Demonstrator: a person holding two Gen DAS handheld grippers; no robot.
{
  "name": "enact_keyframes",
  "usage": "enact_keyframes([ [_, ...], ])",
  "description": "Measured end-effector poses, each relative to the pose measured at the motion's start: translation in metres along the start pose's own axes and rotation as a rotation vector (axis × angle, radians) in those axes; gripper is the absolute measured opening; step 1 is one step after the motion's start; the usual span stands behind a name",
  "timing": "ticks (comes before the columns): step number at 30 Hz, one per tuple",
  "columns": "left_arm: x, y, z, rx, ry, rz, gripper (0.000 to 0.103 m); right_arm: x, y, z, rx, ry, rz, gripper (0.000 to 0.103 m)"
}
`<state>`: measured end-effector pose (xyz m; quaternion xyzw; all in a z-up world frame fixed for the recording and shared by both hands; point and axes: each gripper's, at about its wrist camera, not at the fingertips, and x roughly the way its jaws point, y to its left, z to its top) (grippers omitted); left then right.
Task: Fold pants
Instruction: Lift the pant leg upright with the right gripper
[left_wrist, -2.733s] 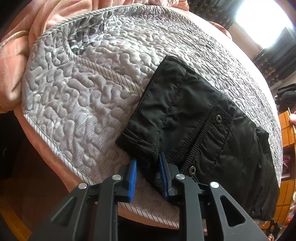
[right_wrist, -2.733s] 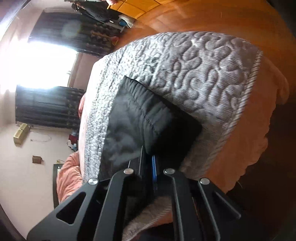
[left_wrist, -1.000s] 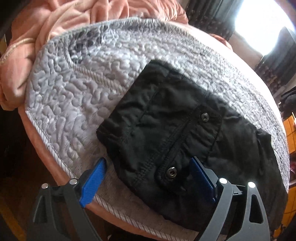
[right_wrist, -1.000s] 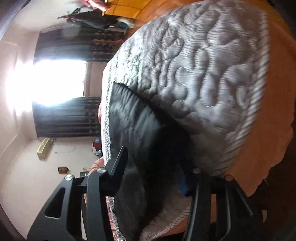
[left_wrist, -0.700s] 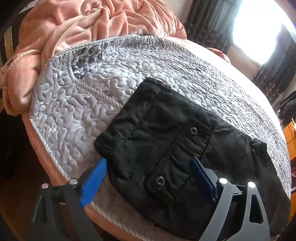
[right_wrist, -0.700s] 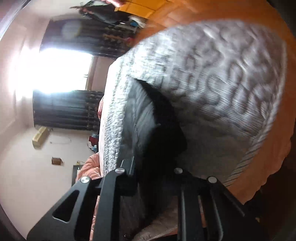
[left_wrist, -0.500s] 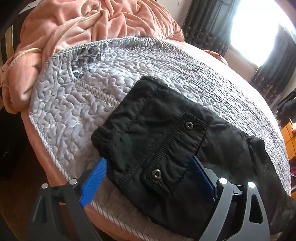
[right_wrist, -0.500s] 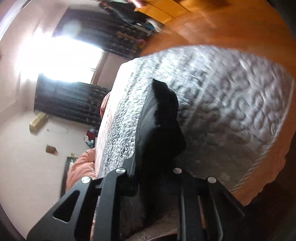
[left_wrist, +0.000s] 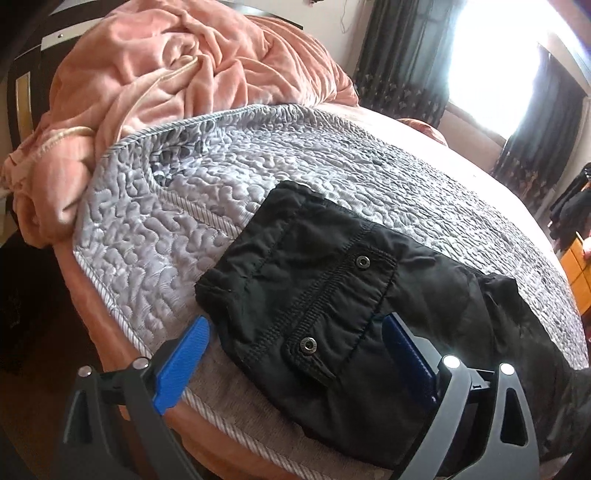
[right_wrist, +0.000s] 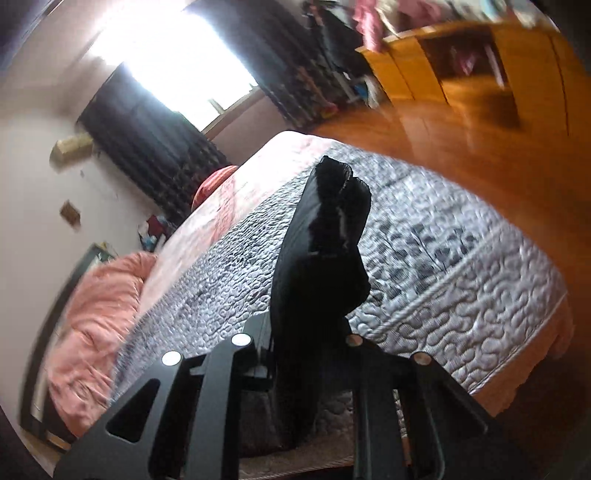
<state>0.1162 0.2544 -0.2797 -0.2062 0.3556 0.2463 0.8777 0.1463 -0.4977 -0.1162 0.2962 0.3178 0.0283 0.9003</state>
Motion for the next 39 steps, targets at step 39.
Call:
enact_keyframes([
  [39, -0.010, 0.016, 0.000, -0.032, -0.030, -0.059, 0.096, 0.032, 0.232, -0.086, -0.693, 0.024, -0.188, 0.015],
])
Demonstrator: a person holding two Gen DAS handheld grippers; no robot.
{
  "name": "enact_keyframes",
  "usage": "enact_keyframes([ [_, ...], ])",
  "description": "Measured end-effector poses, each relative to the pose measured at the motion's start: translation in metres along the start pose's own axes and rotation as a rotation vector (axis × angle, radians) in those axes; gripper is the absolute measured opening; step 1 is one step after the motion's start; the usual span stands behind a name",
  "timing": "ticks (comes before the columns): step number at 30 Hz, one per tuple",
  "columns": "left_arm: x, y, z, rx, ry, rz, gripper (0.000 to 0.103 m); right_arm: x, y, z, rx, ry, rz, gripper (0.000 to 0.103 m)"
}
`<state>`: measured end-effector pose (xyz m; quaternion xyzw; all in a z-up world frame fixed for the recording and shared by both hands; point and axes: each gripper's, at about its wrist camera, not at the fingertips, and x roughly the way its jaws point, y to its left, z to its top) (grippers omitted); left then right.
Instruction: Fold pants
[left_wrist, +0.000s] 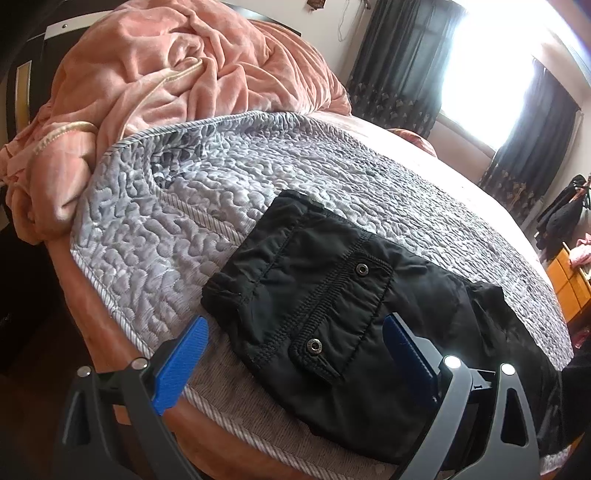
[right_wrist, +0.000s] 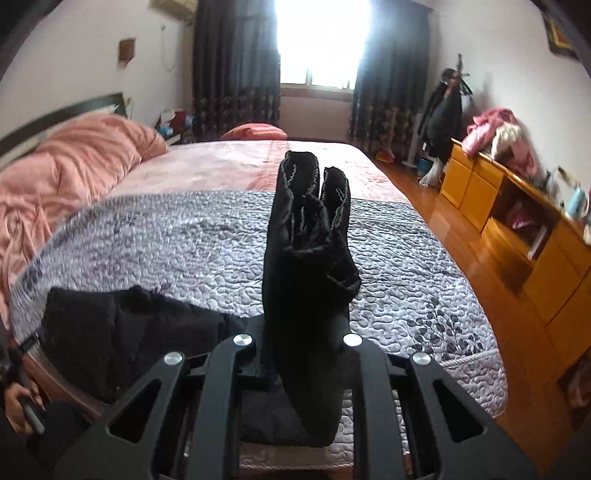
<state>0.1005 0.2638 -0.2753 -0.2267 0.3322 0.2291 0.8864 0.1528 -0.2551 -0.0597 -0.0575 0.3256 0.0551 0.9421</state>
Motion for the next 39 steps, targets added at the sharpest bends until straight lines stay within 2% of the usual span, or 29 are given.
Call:
enact_keyframes([
  [9, -0.001, 0.003, 0.000, -0.011, -0.002, -0.005, 0.096, 0.020, 0.066, -0.012, -0.183, 0.029, -0.017, 0.014],
  [13, -0.001, 0.006, 0.000, -0.020, 0.000, -0.008, 0.096, 0.032, 0.099, -0.025, -0.295, 0.044, -0.060, 0.014],
  [20, 0.000, 0.009, 0.000, -0.036, 0.010, -0.017, 0.096, 0.060, 0.169, -0.074, -0.610, 0.052, -0.202, 0.014],
  [29, 0.002, 0.012, 0.001, -0.045, 0.021, -0.023, 0.096, 0.101, 0.229, -0.153, -0.942, 0.060, -0.299, 0.014],
  [32, 0.003, 0.013, 0.001, -0.051, 0.025, -0.024, 0.096, 0.110, 0.237, -0.169, -0.987, 0.069, -0.291, 0.014],
  [35, 0.005, 0.013, 0.001, -0.048, 0.033, -0.025, 0.096, 0.117, 0.240, -0.181, -1.013, 0.084, -0.248, 0.014],
  [37, 0.005, 0.012, 0.001, -0.044, 0.037, -0.026, 0.096, 0.119, 0.239, -0.187, -1.019, 0.091, -0.206, 0.015],
  [39, 0.007, 0.012, 0.001, -0.042, 0.043, -0.025, 0.096, 0.121, 0.238, -0.191, -1.012, 0.112, -0.125, 0.019],
])
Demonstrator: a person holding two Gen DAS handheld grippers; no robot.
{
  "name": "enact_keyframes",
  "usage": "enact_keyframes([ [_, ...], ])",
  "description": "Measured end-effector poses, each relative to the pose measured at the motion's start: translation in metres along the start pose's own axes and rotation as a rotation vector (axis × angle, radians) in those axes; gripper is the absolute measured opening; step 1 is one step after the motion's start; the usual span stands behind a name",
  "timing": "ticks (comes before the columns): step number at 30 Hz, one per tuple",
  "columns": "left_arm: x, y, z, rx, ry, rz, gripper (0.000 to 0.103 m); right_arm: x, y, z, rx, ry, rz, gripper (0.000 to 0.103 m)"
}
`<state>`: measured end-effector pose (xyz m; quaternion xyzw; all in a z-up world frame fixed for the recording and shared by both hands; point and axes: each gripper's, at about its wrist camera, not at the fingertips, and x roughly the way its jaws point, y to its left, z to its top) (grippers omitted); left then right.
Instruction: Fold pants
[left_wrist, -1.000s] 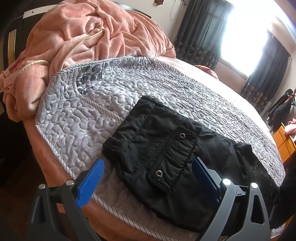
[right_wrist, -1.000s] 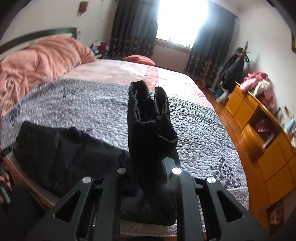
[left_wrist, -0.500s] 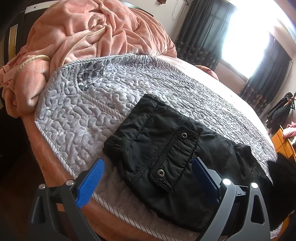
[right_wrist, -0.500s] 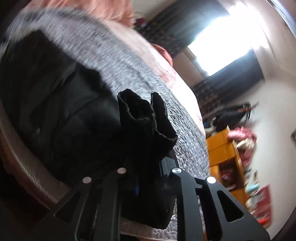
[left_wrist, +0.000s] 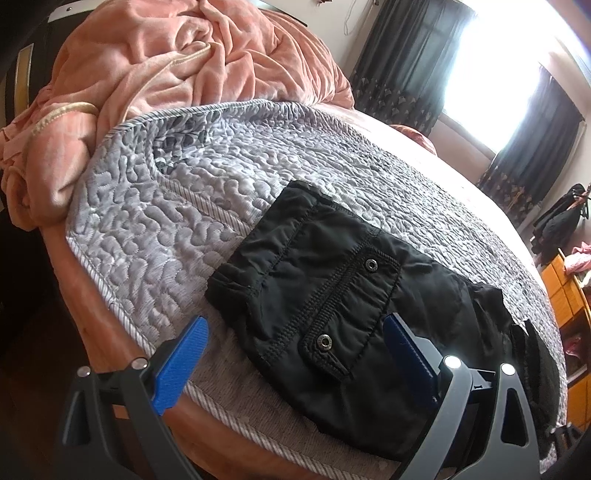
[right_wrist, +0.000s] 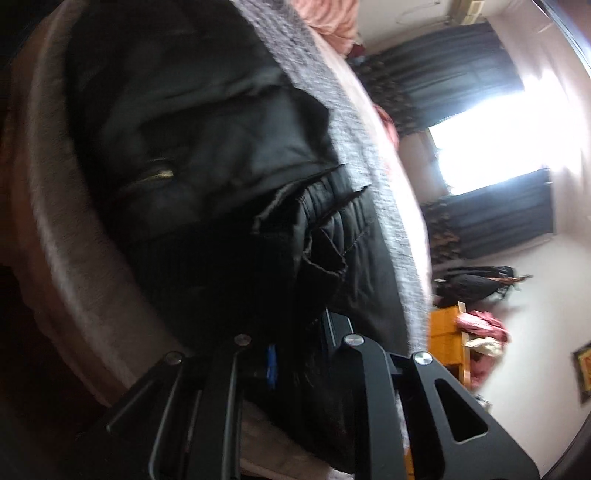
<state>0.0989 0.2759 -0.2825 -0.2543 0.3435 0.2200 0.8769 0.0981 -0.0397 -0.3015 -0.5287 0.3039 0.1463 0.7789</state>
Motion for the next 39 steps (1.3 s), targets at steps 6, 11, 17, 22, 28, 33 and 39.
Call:
enact_keyframes([
  [6, 0.003, -0.003, -0.001, 0.011, 0.021, 0.001, 0.096, 0.007, -0.033, -0.009, 0.180, -0.001, 0.290, 0.039],
  [11, 0.007, -0.007, 0.000, 0.028, 0.035, 0.000, 0.097, 0.007, -0.116, -0.030, 0.606, -0.068, 0.691, 0.073],
  [17, 0.011, -0.011, -0.001, 0.045, 0.048, -0.003, 0.097, 0.023, -0.119, -0.033, 0.680, -0.004, 0.692, 0.068],
  [22, 0.009, -0.008, 0.000, 0.043, 0.037, -0.003, 0.099, 0.032, -0.096, -0.025, 0.655, 0.056, 0.678, 0.063],
  [28, 0.011, -0.006, 0.001, 0.032, 0.052, -0.007, 0.099, 0.036, -0.098, -0.024, 0.693, 0.044, 0.774, 0.013],
  [33, 0.011, -0.007, 0.001, 0.036, 0.055, -0.013, 0.099, 0.012, -0.113, -0.023, 0.715, -0.010, 0.800, 0.012],
  [39, 0.013, -0.005, 0.000, 0.024, 0.060, -0.014, 0.099, 0.007, -0.104, -0.017, 0.675, -0.034, 0.830, 0.012],
])
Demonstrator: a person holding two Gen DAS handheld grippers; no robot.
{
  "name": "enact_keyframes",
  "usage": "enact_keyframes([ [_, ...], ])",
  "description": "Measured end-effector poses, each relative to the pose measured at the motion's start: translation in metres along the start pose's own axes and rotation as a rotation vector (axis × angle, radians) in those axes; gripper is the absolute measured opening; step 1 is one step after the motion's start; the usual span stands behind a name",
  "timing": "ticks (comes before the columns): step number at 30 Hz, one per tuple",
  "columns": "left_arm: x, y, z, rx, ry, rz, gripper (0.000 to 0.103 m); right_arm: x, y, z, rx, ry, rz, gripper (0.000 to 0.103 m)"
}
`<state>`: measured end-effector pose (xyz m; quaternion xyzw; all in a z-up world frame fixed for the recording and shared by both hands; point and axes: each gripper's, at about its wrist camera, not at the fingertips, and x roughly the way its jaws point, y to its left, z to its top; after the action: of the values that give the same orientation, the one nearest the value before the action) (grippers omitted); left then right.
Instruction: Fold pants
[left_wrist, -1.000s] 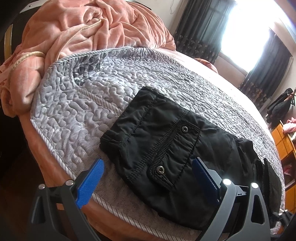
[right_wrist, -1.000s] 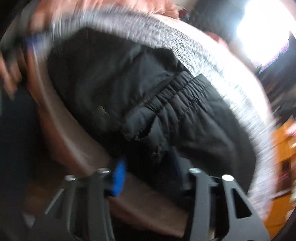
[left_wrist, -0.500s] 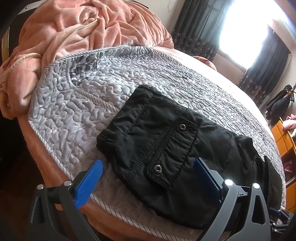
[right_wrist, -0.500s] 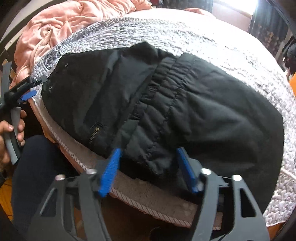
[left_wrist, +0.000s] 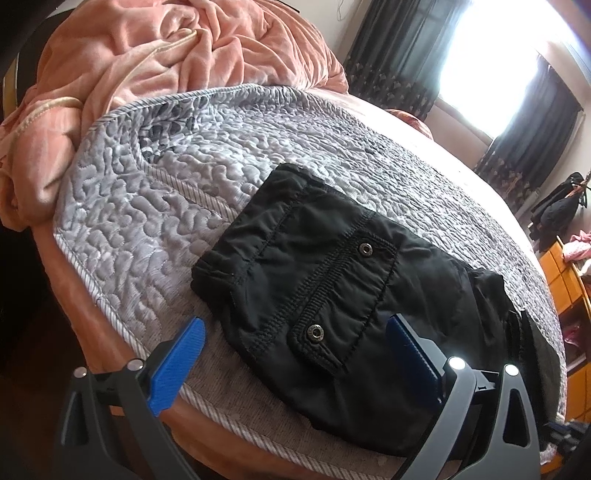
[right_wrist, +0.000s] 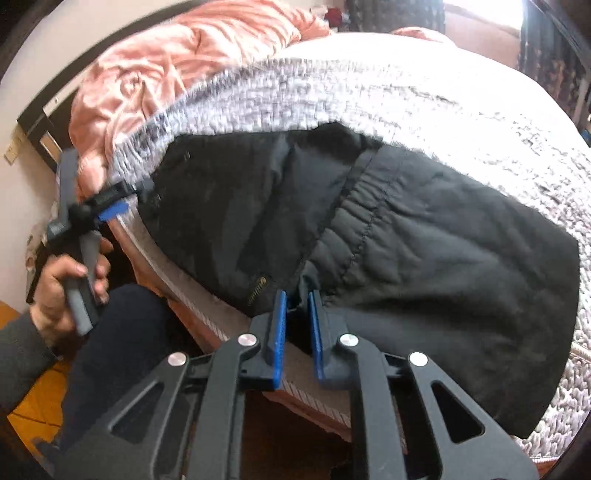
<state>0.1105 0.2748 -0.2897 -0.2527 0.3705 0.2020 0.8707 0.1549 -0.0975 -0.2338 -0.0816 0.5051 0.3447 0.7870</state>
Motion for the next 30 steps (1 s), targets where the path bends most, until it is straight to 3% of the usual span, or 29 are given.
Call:
enact_keyframes([
  [3, 0.002, -0.001, 0.000, 0.006, 0.009, 0.001, 0.099, 0.026, -0.006, -0.007, 0.014, 0.061, 0.000, 0.012],
  [8, 0.005, 0.000, 0.001, 0.001, 0.027, -0.006, 0.099, 0.025, -0.004, -0.004, -0.009, 0.078, 0.025, 0.019],
  [14, -0.009, 0.008, 0.005, -0.029, 0.009, -0.081, 0.099, 0.005, 0.001, 0.007, -0.040, 0.092, 0.094, 0.046],
  [16, -0.010, 0.020, 0.007, -0.087, 0.052, -0.145, 0.099, -0.004, 0.001, 0.020, -0.054, 0.103, 0.141, 0.063],
  [19, -0.005, 0.042, 0.011, -0.204, 0.122, -0.225, 0.099, -0.010, -0.001, 0.051, -0.060, 0.140, 0.196, 0.076],
  [25, 0.018, 0.101, 0.016, -0.549, 0.178, -0.371, 0.099, 0.003, 0.013, 0.136, -0.132, 0.247, 0.282, 0.083],
  [30, 0.038, 0.105, 0.022, -0.589, 0.203, -0.414, 0.099, 0.044, 0.054, 0.218, -0.250, 0.352, 0.334, 0.085],
])
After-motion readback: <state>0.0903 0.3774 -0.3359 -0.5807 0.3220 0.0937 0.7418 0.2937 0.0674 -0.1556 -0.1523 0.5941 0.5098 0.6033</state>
